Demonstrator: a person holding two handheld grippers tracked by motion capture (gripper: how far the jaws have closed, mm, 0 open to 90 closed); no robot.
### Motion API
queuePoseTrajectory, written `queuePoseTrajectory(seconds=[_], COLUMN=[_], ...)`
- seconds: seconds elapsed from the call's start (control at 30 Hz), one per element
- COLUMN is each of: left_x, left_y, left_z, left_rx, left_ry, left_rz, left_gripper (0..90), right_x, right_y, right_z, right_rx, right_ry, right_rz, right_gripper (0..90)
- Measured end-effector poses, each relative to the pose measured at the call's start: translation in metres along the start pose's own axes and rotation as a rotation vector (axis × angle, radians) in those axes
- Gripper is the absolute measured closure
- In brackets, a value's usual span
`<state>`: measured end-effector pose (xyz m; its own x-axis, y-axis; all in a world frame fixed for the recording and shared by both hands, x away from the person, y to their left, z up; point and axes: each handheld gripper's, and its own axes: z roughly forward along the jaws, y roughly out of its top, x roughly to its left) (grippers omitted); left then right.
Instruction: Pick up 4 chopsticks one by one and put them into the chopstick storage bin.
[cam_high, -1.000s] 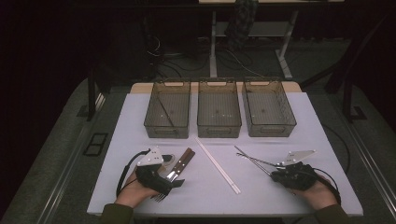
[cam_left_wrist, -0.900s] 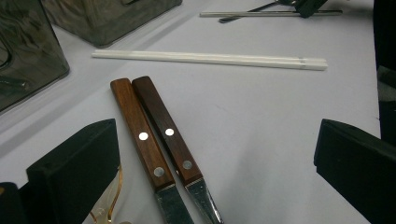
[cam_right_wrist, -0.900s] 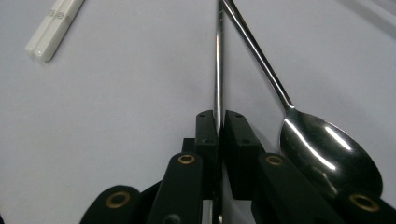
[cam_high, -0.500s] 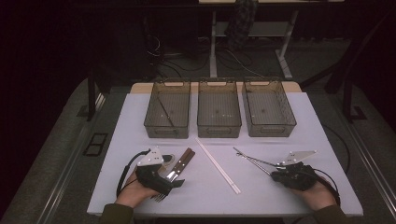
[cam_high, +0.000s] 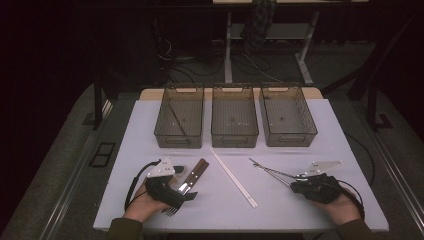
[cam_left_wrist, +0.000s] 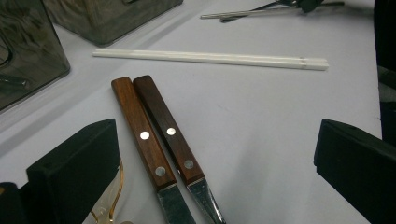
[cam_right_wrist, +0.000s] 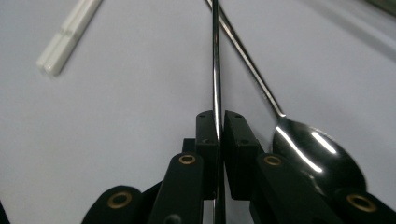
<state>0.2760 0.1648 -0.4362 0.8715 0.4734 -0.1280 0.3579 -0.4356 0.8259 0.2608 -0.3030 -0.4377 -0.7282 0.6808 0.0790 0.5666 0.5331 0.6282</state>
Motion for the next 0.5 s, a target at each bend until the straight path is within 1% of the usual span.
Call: queuePoseTrajectory(seconds=[0.03,0.2,0.27,0.33,0.37,0.5], left_x=[0.0,-0.001,-0.001,0.0,0.0,0.0], left_y=[0.0,0.0,0.0,0.0,0.0,0.001], left_z=[0.0,0.001,0.0,0.0,0.0,0.001], left_rx=[0.001,0.003,0.001,-0.002,-0.002,0.004], left_ry=[-0.001,-0.001,0.0,0.0,0.0,-0.003], left_rz=[-0.001,0.002,0.004,0.001,0.002,0.006], left_gripper=[0.0,0.0,0.0,0.0,0.0,0.0], right_x=[-0.001,-0.003,-0.003,-0.003,-0.003,-0.004], right_y=[0.001,0.002,0.004,0.007,0.008,0.012], right_z=[-0.002,-0.007,-0.009,-0.011,-0.012,-0.012], right_rx=[-0.007,-0.037,-0.057,-0.073,-0.078,-0.096], right_ry=[-0.002,0.02,0.02,0.032,0.03,0.049], right_rz=[0.004,0.007,0.005,0.012,0.008,0.011], right_gripper=[84.9,84.8,84.8,84.9,84.9,84.8])
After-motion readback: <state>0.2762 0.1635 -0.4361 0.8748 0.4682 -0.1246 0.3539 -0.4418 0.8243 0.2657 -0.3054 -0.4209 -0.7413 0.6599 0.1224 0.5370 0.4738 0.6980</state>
